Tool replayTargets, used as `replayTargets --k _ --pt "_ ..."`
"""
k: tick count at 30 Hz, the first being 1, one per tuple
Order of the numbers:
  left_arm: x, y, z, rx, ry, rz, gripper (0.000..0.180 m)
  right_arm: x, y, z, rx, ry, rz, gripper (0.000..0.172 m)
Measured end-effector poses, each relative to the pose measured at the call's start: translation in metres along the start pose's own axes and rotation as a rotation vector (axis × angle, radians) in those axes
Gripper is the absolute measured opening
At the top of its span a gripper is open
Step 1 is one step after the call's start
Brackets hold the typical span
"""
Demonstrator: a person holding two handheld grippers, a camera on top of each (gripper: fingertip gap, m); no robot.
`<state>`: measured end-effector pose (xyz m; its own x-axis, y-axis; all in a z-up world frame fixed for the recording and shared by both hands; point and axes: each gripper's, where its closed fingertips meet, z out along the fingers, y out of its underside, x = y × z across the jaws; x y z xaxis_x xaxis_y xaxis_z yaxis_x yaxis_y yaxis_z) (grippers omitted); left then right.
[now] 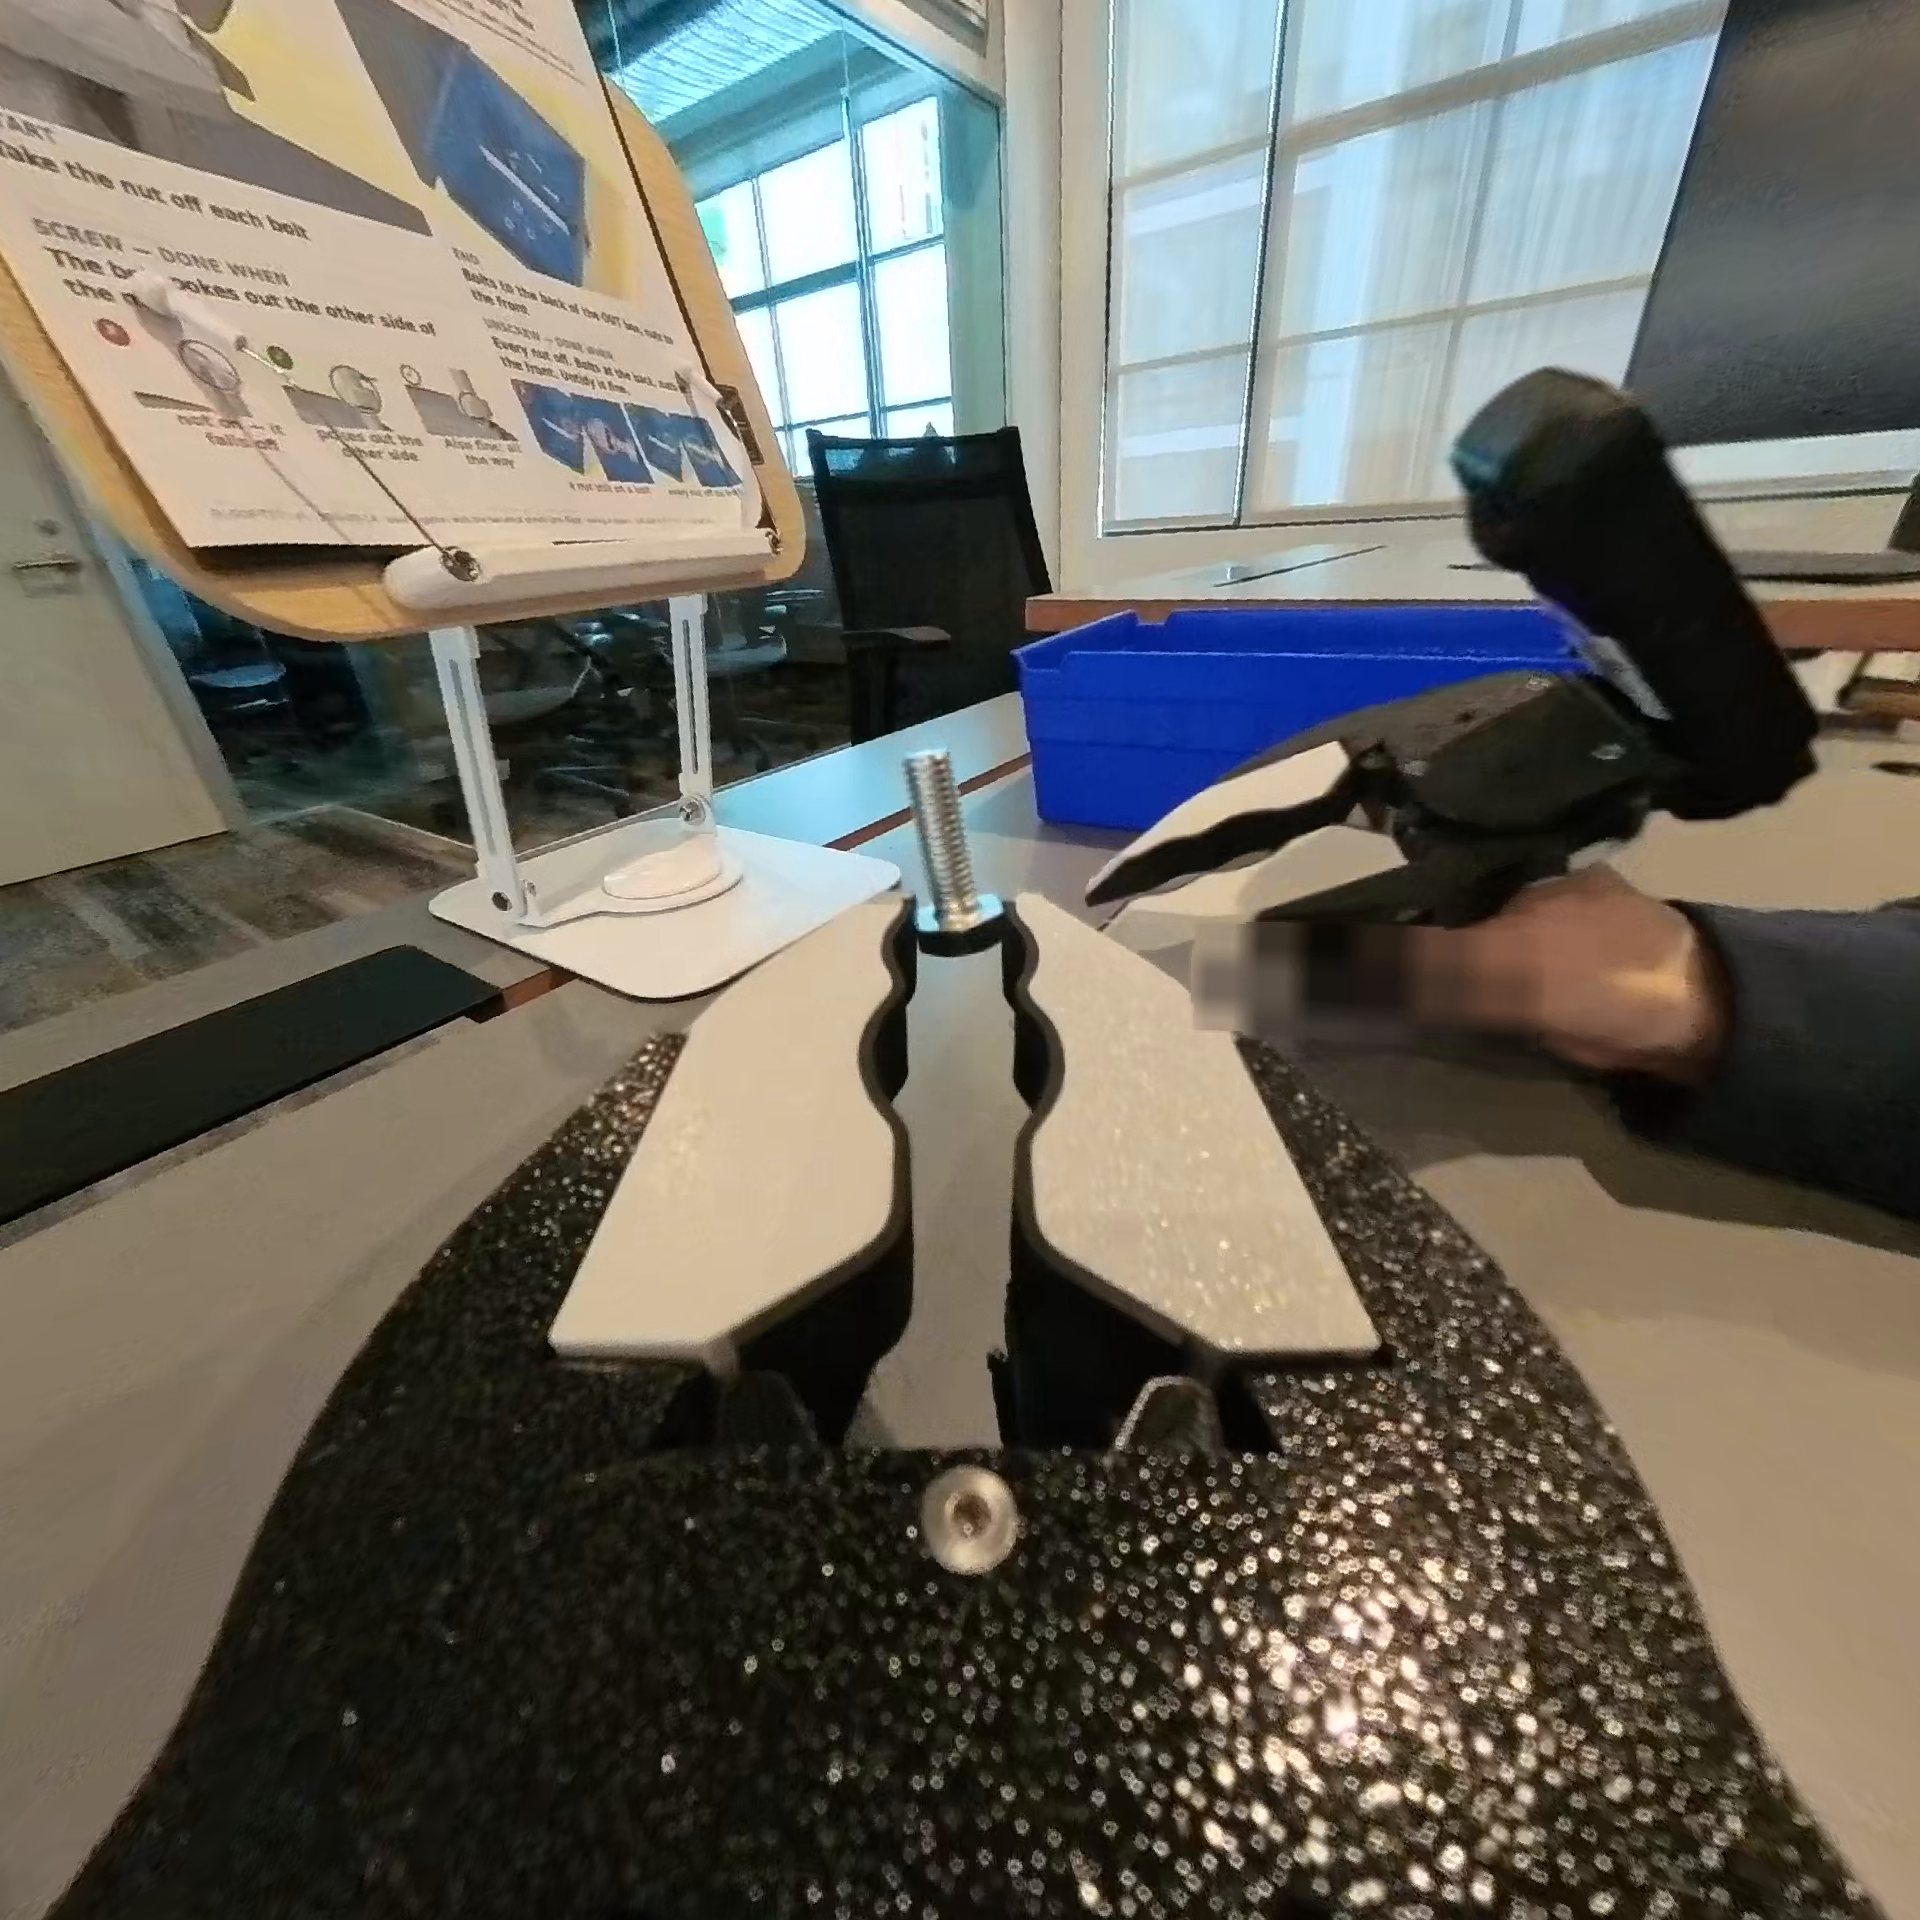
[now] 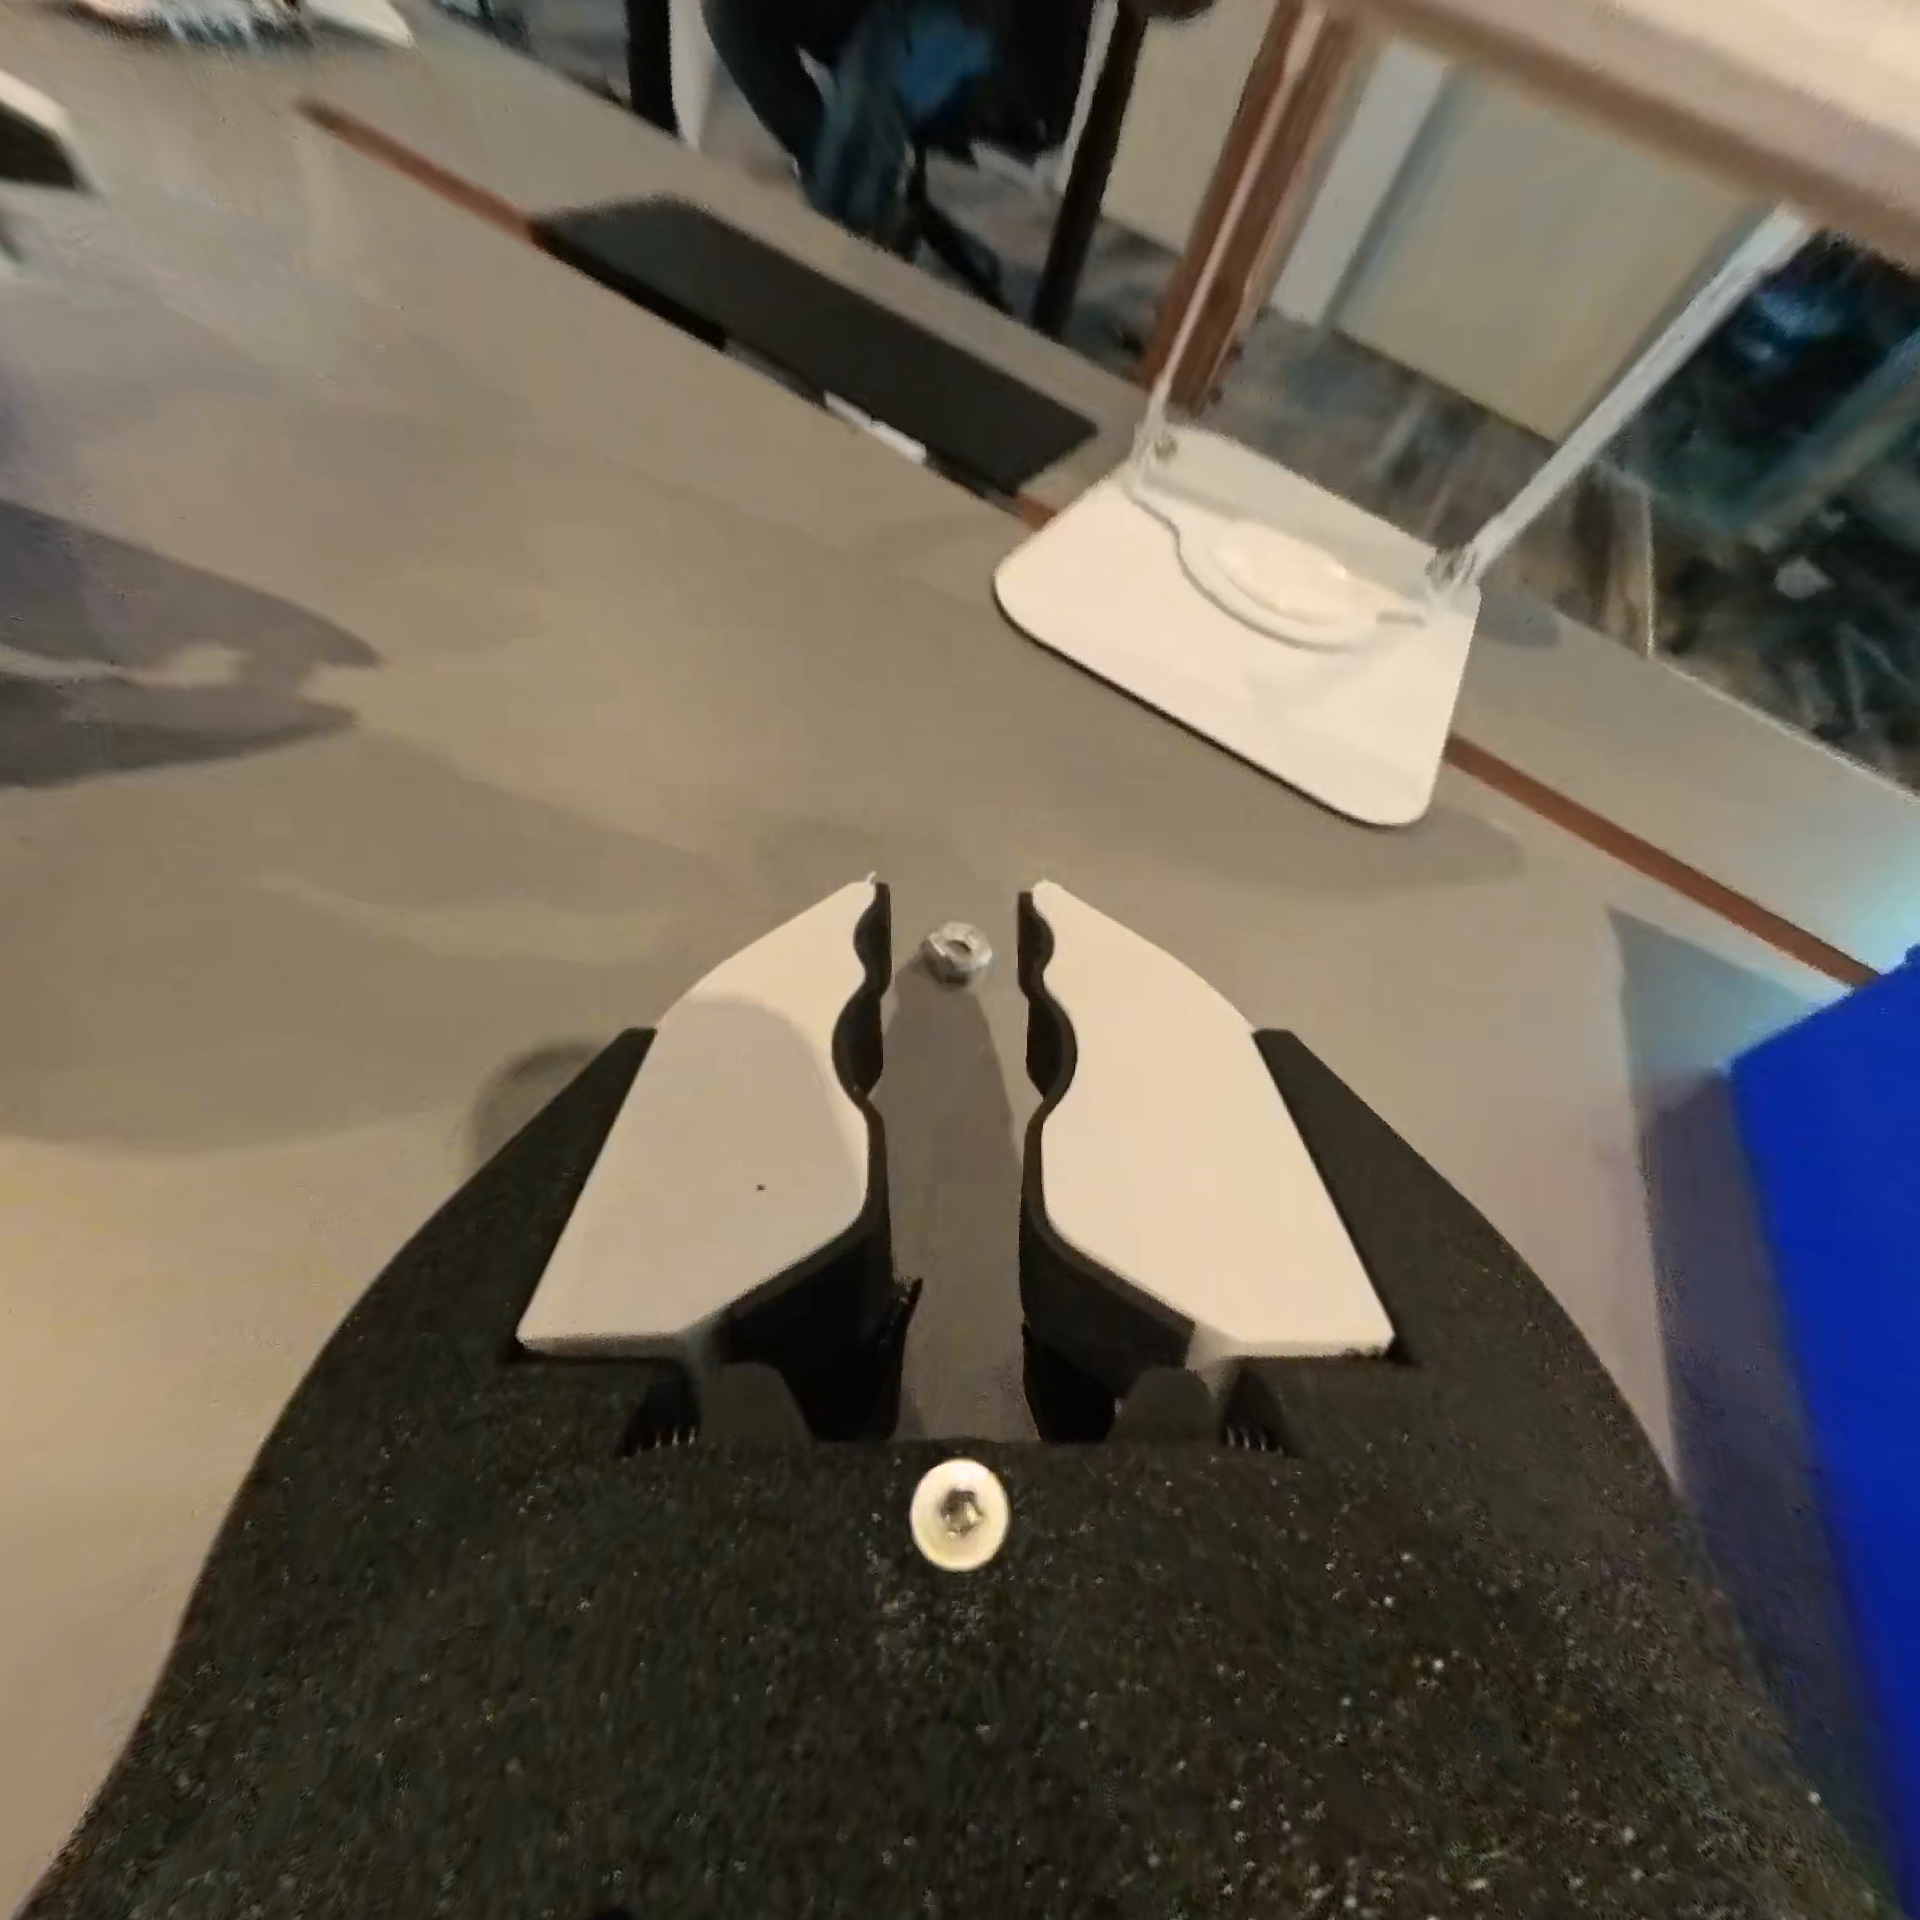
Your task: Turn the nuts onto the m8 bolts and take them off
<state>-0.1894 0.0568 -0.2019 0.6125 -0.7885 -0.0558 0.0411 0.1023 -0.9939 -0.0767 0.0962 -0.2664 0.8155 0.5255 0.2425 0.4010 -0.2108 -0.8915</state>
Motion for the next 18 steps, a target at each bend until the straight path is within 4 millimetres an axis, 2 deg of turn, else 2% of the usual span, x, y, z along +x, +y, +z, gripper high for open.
replayTargets --k 2,5,7,9,18 --pt "0.002 0.002 0.002 -0.017 0.009 0.010 0.015 0.005 0.007 0.007 -0.055 -0.029 0.035 0.021" --pt "0.006 0.006 0.005 -0.047 0.022 0.040 0.015 0.002 0.013 0.018 -0.123 -0.117 0.104 0.017" --pt "0.010 0.009 0.007 -0.067 0.032 0.066 0.015 0.001 0.023 0.026 -0.204 -0.140 0.114 0.028" --pt "0.013 0.011 0.008 -0.083 0.042 0.088 0.015 -0.002 0.029 0.029 -0.250 -0.158 0.109 0.032" --pt "0.025 0.010 0.010 -0.067 0.121 0.091 0.015 -0.007 0.032 0.035 -0.290 -0.218 0.104 0.029"
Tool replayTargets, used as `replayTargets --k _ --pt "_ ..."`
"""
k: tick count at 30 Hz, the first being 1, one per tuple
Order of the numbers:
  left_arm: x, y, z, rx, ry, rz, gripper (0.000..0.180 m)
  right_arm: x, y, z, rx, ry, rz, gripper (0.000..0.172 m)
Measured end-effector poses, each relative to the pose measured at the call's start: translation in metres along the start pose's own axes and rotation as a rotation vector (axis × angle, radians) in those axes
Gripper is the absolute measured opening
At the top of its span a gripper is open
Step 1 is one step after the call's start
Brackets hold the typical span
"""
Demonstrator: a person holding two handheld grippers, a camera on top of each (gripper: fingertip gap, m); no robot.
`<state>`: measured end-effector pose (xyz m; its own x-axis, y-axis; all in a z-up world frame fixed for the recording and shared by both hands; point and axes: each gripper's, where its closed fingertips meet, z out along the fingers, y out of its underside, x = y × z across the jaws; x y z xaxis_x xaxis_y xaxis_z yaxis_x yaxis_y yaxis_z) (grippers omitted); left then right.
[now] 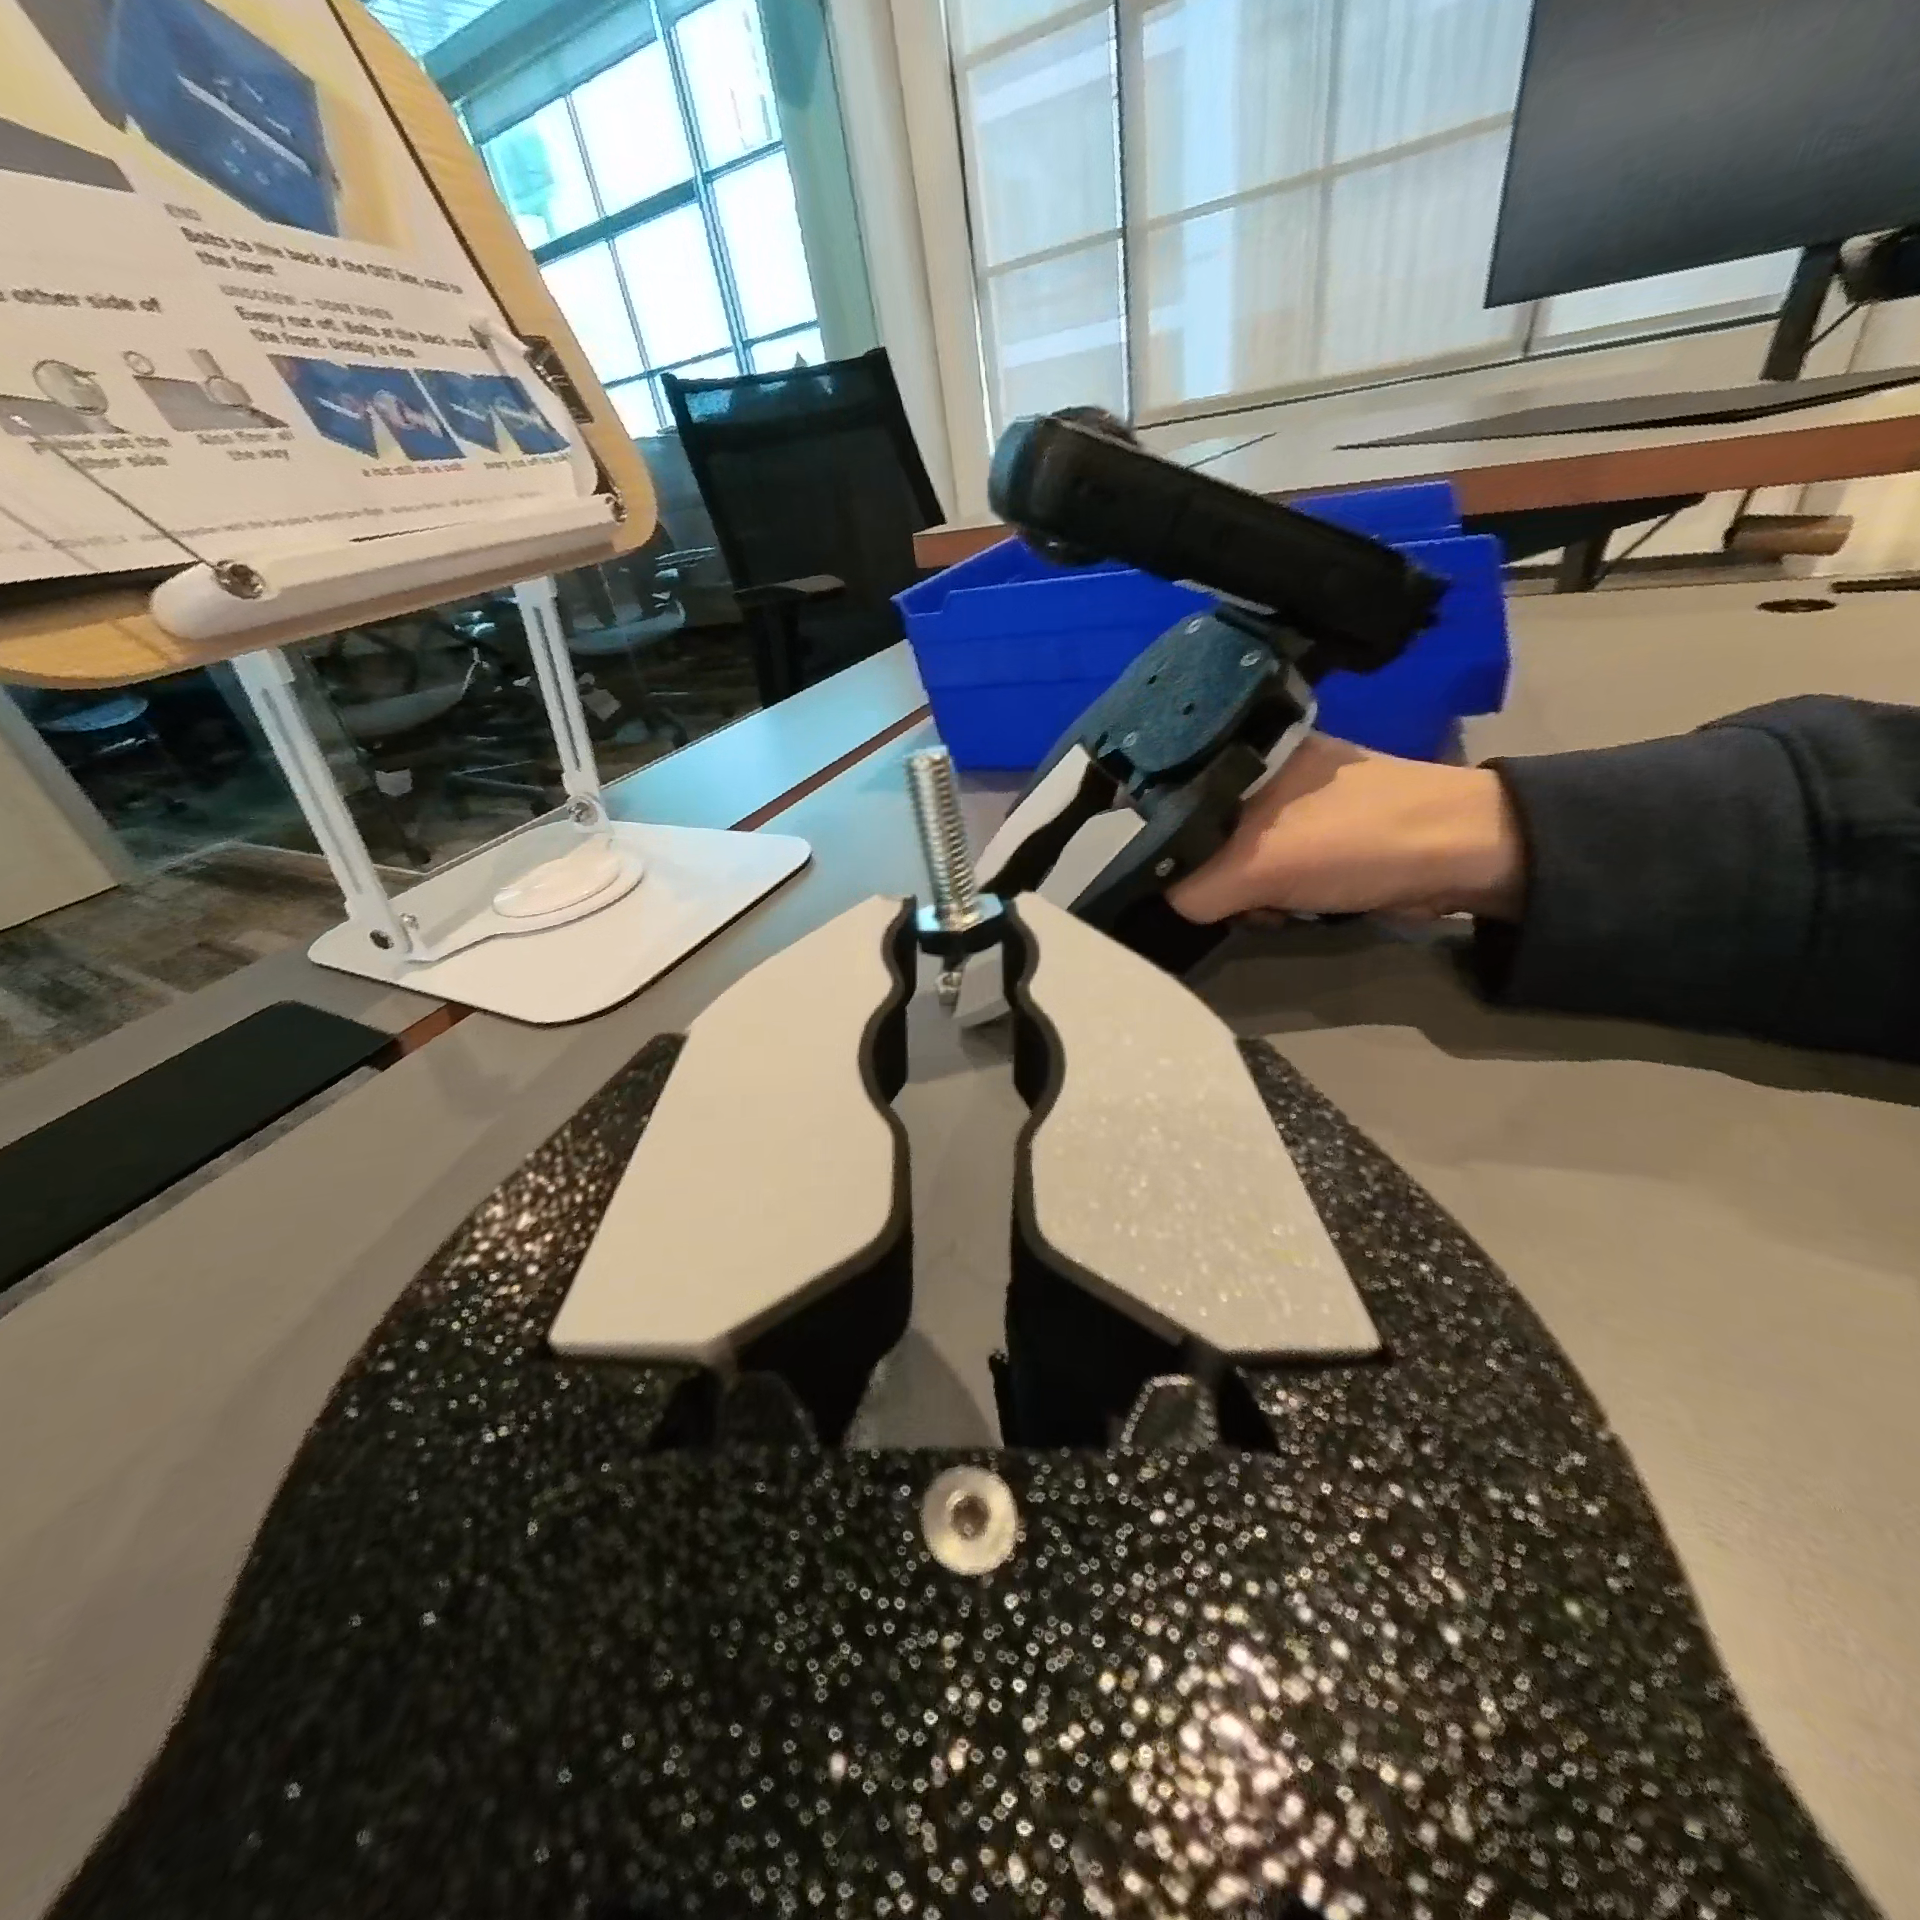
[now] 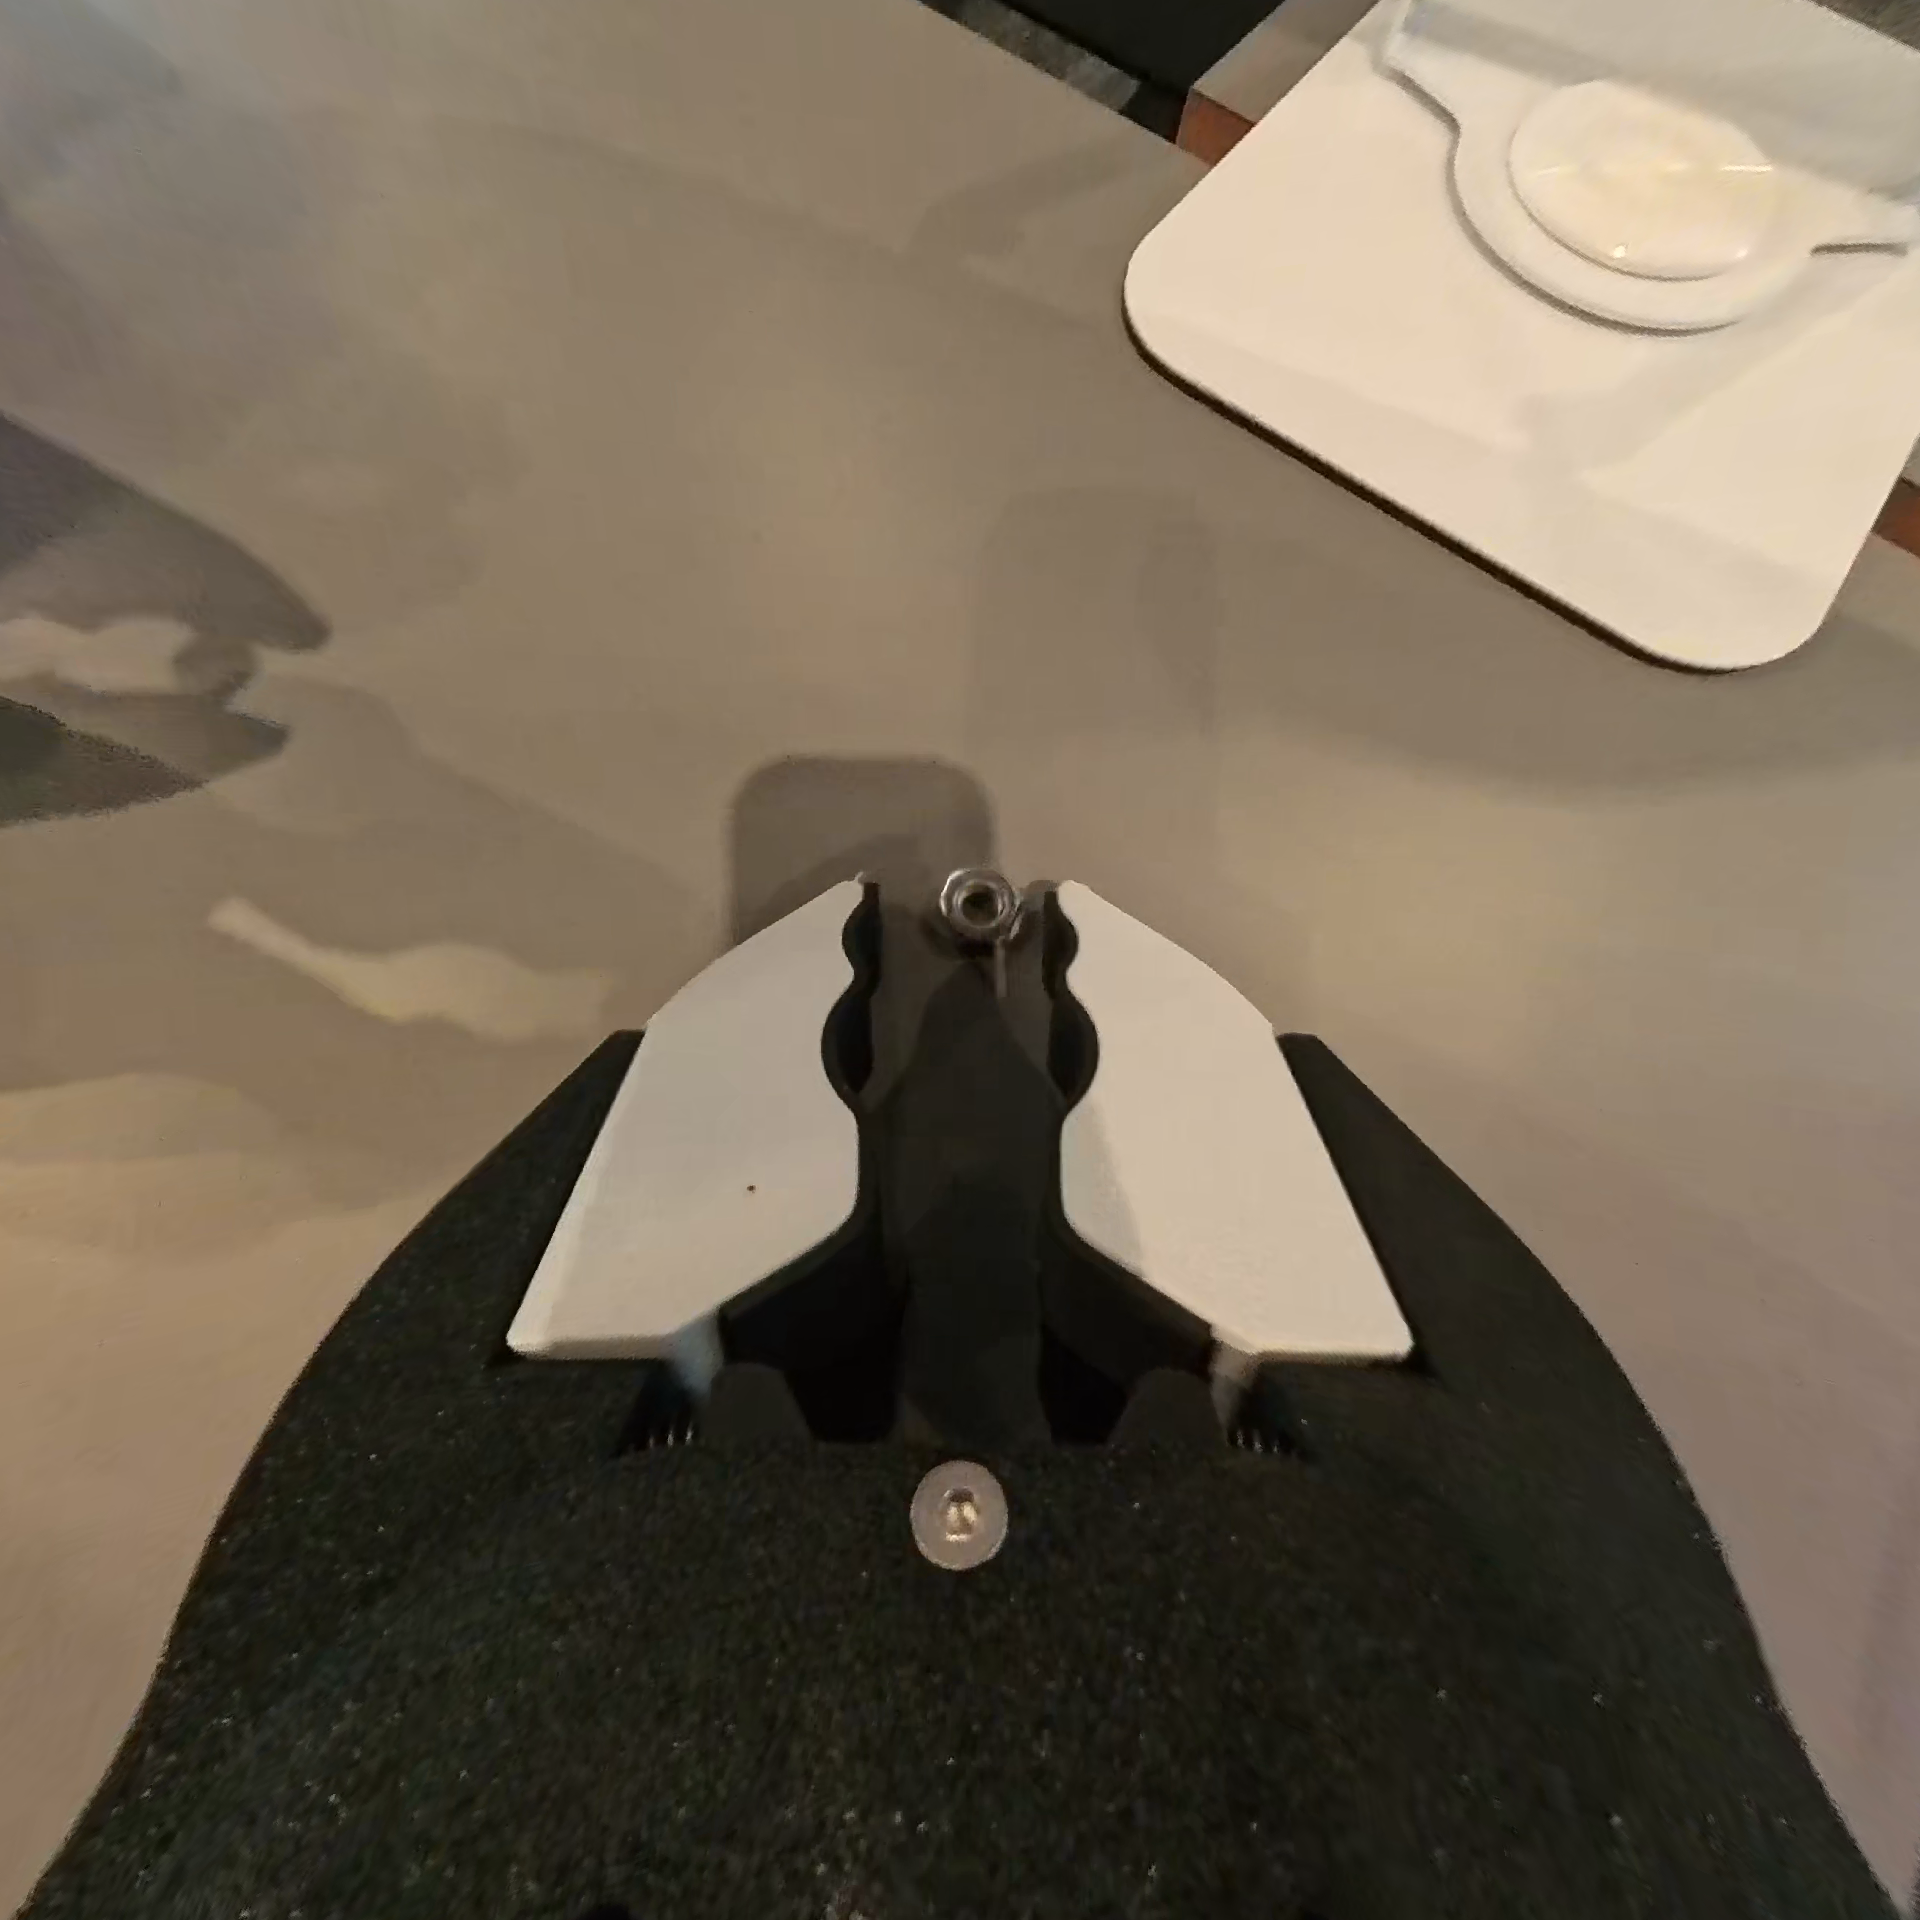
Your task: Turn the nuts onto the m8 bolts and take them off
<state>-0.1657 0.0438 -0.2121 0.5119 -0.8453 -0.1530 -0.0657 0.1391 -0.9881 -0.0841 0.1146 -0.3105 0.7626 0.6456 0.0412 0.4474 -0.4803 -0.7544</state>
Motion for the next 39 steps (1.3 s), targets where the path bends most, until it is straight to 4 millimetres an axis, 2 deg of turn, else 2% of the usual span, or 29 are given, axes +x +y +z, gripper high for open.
replayTargets --k 2,4,10,12,14,17,19,22,25,39 --pt "0.003 -0.001 0.000 0.005 0.020 -0.001 0.015 -0.001 -0.001 0.001 -0.002 -0.019 0.005 0.028" --pt "0.004 0.000 0.001 0.000 0.028 0.001 0.015 -0.005 -0.001 0.002 -0.004 -0.051 -0.003 0.015" --pt "0.006 0.002 0.003 -0.018 0.038 0.000 0.015 -0.011 -0.007 -0.001 0.015 -0.108 -0.054 0.015" --pt "0.006 0.002 0.003 -0.020 0.041 -0.002 0.015 -0.020 -0.025 -0.016 0.068 -0.179 -0.087 0.015" --pt "0.006 0.002 0.003 -0.021 0.046 -0.005 0.015 -0.033 -0.054 -0.041 0.160 -0.263 -0.134 0.015" --pt "0.008 0.002 0.003 -0.020 0.063 -0.009 0.015 -0.074 -0.094 -0.090 0.326 -0.489 -0.219 0.014" --pt "0.012 0.002 0.002 -0.014 0.098 -0.013 0.015 -0.094 -0.103 -0.108 0.354 -0.552 -0.275 0.014" --pt "0.020 0.000 0.003 -0.009 0.167 -0.040 0.014 -0.115 -0.093 -0.109 0.275 -0.585 -0.377 0.014" --pt "0.022 0.000 0.003 -0.008 0.178 -0.035 0.014 -0.123 -0.093 -0.109 0.262 -0.592 -0.400 0.014" --pt "0.030 0.003 0.005 -0.031 0.213 0.003 0.014 -0.120 -0.081 -0.100 0.164 -0.556 -0.403 0.014"
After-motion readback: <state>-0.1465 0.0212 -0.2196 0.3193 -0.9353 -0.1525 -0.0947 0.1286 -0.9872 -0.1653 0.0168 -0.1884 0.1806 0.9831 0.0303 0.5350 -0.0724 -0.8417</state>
